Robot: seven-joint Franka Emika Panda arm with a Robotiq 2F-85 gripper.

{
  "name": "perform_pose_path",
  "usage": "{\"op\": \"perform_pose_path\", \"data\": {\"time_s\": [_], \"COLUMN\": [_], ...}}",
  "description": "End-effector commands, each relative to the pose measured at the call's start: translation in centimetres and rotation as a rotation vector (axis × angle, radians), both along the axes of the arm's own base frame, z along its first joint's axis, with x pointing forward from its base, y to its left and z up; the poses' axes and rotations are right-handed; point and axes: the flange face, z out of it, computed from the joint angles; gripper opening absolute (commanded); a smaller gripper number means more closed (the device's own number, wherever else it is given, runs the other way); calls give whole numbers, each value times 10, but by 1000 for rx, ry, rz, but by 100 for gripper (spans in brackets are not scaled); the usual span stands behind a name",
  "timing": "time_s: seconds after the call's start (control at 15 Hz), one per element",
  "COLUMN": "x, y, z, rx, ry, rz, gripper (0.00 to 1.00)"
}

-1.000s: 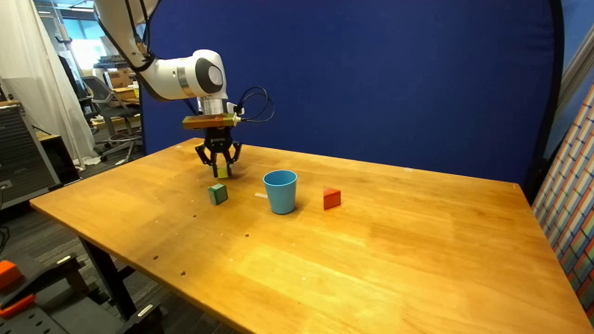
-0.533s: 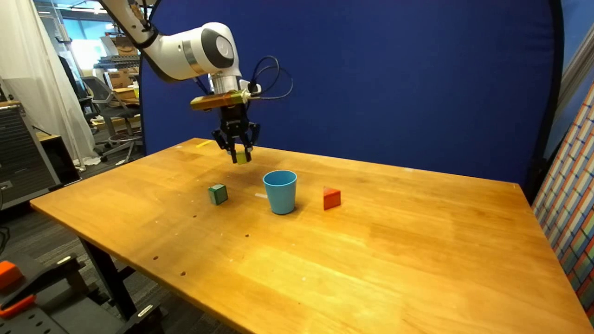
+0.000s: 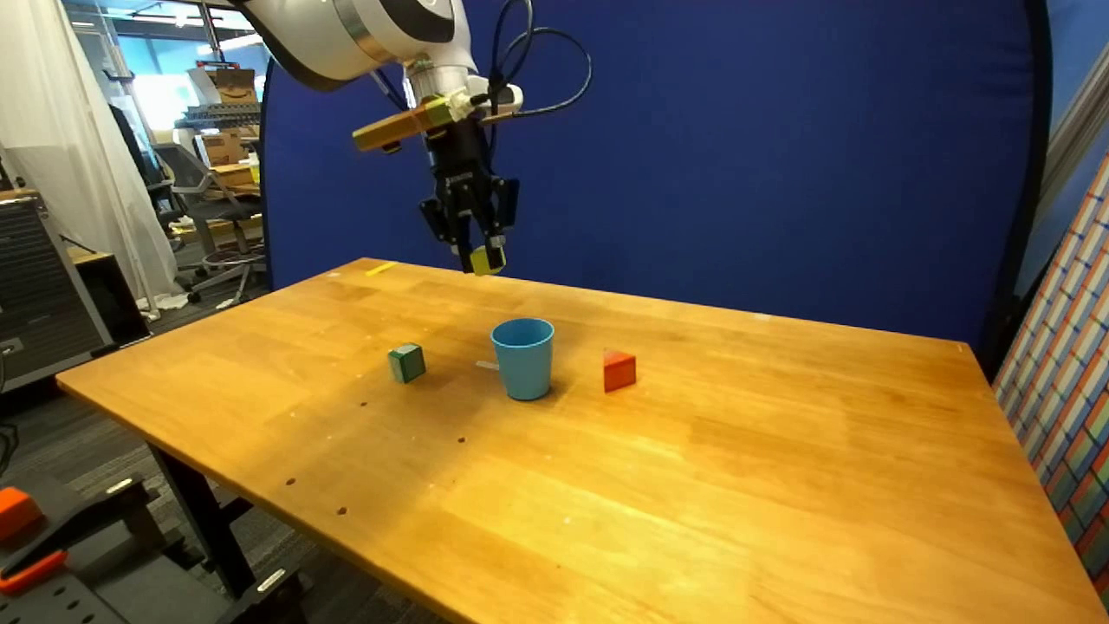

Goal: Put the yellow block inside the blue cup

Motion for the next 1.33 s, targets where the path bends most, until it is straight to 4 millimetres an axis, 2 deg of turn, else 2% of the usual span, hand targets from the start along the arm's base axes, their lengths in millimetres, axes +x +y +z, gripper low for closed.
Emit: {"op": "perform_pose_path", "data": {"time_s": [0.0, 0.27, 0.47, 0.53, 0.6, 0.73, 0.93, 1.0, 1.07, 1.13, 1.27], "x": [-26, -34, -31, -29, -29, -29, -32, -34, -38, -31, -31], "y": [-25, -47, -54, -54, -54, -53, -55, -55, -54, -51, -51], "z": [-1, -12, -17, -17, -18, -19, -18, -16, -15, -23, -25], "rx": [-25, -34, -40, -39, -37, -38, -29, -16, 13, -14, -14], "ry": [13, 27, 32, 32, 31, 35, 36, 39, 47, 50, 53], "rz": [-82, -147, -165, -168, -173, -169, -177, -177, -170, -170, -170], "gripper": [16, 16, 16, 19, 64, 70, 95, 99, 100, 100, 100]}}
